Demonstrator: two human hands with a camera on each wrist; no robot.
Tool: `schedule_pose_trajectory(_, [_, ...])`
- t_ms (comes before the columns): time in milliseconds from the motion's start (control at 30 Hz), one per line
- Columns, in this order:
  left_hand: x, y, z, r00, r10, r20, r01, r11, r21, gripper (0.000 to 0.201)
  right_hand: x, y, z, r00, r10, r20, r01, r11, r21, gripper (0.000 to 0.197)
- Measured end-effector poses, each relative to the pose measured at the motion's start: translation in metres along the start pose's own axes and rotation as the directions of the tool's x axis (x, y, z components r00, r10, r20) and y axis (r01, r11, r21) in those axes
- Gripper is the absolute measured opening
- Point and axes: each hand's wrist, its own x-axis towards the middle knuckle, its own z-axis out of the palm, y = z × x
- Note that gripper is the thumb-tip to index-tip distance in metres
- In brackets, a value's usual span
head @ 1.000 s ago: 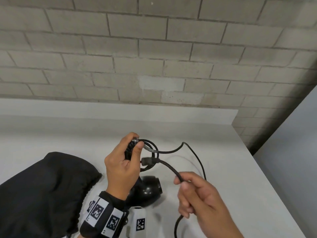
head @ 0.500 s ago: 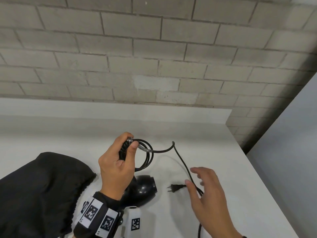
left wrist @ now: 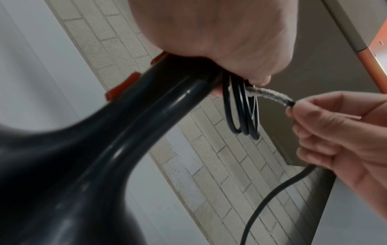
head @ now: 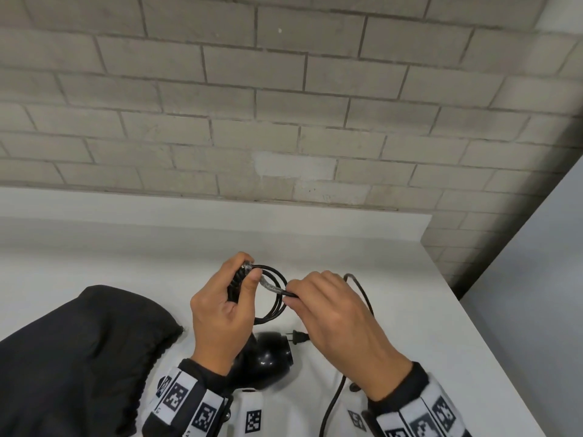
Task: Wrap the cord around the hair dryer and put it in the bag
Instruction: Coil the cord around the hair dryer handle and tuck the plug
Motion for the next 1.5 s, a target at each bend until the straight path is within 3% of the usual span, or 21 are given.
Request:
schedule_pose_trajectory(200, [-0.004, 0.001, -0.006, 0.998, 0.055, 0.034, -0.053, 0.997, -0.063, 0.029, 0.023, -0.006, -0.017, 1.0, 0.02, 0.003, -0.02, 0.973, 0.229, 0.012])
schedule_pose_trajectory(433, [-0.006, 0.009, -0.007, 0.99, 0.102, 0.093, -0.085, 0.982, -0.171, 0.042, 0.044, -0.014, -0.022, 0.987, 0.156, 0.045, -0.156, 0.837, 0.524, 0.009])
schedule_pose_trajectory(600, [-0.007, 0.006, -0.014, 0.984, 0.152, 0.091, -0.133, 0.973, -0.188, 0.035, 0.046, -0.01, -0.009, 0.932, 0.306, 0.192, -0.346, 0.603, 0.719, 0.009])
schedule_pose_trajectory(767, [-0.008, 0.007, -0.017, 0.98, 0.168, 0.104, -0.151, 0.976, -0.159, 0.031, 0.038, -0.01, 0.012, 0.828, 0.475, 0.296, -0.441, 0.228, 0.868, 0.011])
schedule_pose_trajectory(833, [-0.009, 0.006, -0.018, 0.981, 0.171, 0.096, -0.156, 0.976, -0.152, 0.031, 0.033, -0.013, 0.02, 0.798, 0.522, 0.301, -0.448, 0.179, 0.876, 0.013])
schedule_pose_trajectory(967, [-0.011, 0.006, -0.018, 0.984, 0.165, 0.07, -0.153, 0.975, -0.16, 0.034, 0.02, -0.019, 0.031, 0.778, 0.546, 0.311, -0.469, 0.174, 0.866, 0.025])
schedule_pose_trajectory(1133, [-0.009, 0.004, -0.015, 0.993, 0.111, 0.045, -0.099, 0.971, -0.219, 0.035, -0.003, -0.024, 0.034, 0.851, 0.421, 0.314, -0.44, 0.245, 0.864, 0.039])
schedule_pose_trajectory(1300, [-0.008, 0.004, -0.013, 0.995, 0.088, 0.055, -0.072, 0.968, -0.241, 0.037, -0.007, -0.024, 0.034, 0.863, 0.404, 0.304, -0.473, 0.436, 0.765, 0.012])
schedule_pose_trajectory(1500, [-0.007, 0.005, -0.015, 0.996, -0.008, 0.088, 0.034, 0.953, -0.302, 0.032, -0.004, -0.016, 0.029, 0.883, 0.343, 0.321, -0.457, 0.467, 0.757, 0.004])
